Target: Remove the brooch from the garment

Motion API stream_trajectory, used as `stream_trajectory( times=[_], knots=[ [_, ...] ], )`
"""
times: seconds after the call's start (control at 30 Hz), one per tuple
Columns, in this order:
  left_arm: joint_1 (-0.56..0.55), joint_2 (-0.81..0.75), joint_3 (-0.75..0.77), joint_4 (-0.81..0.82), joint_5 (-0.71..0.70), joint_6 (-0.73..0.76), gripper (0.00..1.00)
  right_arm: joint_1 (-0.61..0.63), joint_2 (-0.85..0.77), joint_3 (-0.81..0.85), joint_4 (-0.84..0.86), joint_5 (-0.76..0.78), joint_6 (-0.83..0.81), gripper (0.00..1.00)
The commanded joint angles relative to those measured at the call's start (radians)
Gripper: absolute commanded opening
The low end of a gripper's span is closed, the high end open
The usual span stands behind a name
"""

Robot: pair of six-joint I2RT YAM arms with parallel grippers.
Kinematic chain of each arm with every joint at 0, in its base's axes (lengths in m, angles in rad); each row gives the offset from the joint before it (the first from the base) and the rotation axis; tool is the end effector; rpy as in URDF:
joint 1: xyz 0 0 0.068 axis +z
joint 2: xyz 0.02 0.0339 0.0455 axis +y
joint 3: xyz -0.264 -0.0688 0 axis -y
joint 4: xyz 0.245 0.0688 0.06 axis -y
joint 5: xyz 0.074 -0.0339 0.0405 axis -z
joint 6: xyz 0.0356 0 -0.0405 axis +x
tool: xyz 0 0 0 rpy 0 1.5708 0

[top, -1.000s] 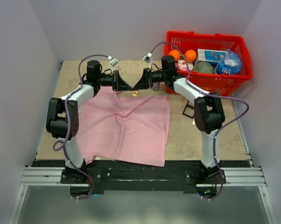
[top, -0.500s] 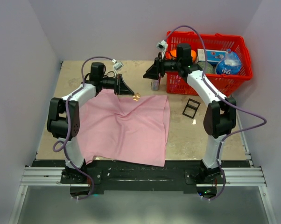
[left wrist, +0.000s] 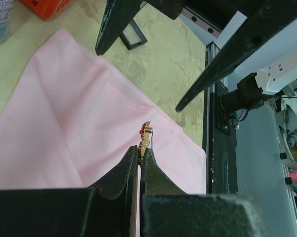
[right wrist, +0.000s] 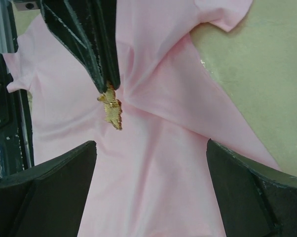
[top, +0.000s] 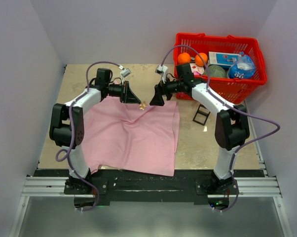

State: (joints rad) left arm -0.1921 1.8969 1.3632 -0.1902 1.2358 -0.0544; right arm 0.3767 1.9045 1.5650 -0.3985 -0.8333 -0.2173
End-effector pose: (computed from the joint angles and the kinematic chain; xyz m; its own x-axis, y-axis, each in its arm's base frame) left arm 0.3963 -0.1113 0.2338 -0.6903 0.1161 -0.7141 0.7209 0.1942 -0.6653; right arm 0.3901 0.1827 0.2720 -0.4478 -0.3331 -0.8298 -0.8736 0.3605 0.3268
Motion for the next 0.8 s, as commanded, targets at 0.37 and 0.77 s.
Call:
stream_trajectory(
  times=[0.37, 0.77],
  knots=[
    [0.002, -0.078, -0.018, 0.078, 0.033, -0.038, 0.00, 0.054, 0.024, 0.029, 0.055, -0.099, -0.004, 0.70],
    [0.002, -0.059, -0.019, 0.138, 0.051, -0.096, 0.00, 0.062, 0.054, 0.052, 0.072, -0.127, 0.019, 0.42]
  ],
)
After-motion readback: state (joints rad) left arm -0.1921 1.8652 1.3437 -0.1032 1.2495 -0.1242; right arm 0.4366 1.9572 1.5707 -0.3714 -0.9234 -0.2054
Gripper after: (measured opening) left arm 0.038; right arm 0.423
